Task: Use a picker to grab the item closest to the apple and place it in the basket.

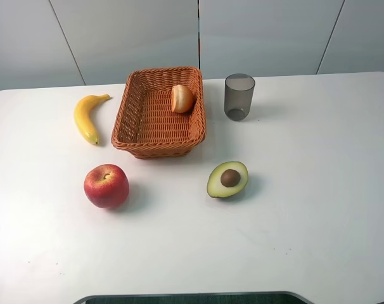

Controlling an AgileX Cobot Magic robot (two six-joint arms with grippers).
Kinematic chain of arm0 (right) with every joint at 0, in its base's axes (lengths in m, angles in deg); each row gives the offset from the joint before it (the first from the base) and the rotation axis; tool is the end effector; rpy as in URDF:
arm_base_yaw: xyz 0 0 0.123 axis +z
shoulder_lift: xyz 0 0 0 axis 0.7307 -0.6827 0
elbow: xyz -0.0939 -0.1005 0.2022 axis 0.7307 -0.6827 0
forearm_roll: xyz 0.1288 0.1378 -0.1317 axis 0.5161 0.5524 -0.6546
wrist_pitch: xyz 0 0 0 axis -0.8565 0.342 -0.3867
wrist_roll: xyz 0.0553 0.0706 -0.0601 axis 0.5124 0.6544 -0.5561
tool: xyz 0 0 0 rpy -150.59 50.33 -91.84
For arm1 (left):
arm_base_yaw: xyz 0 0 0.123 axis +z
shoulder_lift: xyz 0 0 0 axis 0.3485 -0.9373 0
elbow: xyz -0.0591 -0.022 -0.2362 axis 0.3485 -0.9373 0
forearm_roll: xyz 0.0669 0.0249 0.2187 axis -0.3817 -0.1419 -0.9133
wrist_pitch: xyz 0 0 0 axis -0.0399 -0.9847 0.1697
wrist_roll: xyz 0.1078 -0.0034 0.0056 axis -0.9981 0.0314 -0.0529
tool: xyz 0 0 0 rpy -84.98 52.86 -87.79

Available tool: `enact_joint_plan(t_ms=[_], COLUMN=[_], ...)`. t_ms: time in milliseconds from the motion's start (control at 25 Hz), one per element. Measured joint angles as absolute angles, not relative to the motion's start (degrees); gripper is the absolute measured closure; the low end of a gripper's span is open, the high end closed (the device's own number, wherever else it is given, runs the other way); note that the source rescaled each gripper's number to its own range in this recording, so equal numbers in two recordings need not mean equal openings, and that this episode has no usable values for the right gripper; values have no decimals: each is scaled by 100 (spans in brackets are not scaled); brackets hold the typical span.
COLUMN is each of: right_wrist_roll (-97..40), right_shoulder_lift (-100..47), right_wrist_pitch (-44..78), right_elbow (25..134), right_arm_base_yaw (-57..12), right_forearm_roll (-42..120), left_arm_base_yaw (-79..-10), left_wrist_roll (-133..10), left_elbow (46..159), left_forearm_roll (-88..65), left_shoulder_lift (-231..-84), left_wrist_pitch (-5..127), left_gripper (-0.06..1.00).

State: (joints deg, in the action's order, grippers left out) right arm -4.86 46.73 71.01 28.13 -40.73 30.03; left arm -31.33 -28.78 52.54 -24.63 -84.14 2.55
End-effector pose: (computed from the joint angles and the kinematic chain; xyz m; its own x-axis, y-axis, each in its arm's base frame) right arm 0.0293 0.0019 0.2569 -0.4811 -0.0459 -0.8755 -0.0953 0.9955 0.0002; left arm 0.0288 -0.0056 0.2598 -0.4548 0.1151 -0.8831 0.2018 0.9791 0.0237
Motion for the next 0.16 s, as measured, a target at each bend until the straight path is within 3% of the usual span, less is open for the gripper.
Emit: enact_joint_plan(t_ms=[160], right_wrist_roll=[-486], right_shoulder_lift=[4673], right_wrist_pitch=[7101], right_elbow=[2813], right_arm_base_yaw=[-4073], right_forearm_roll=[3003], left_arm_base_yaw=[-3133], left_wrist_roll=[-2878], left_elbow=[5254], left_forearm_roll=[-2463], left_shoulder_lift=[-8414], left_wrist_pitch=[255], left_gripper=[-5])
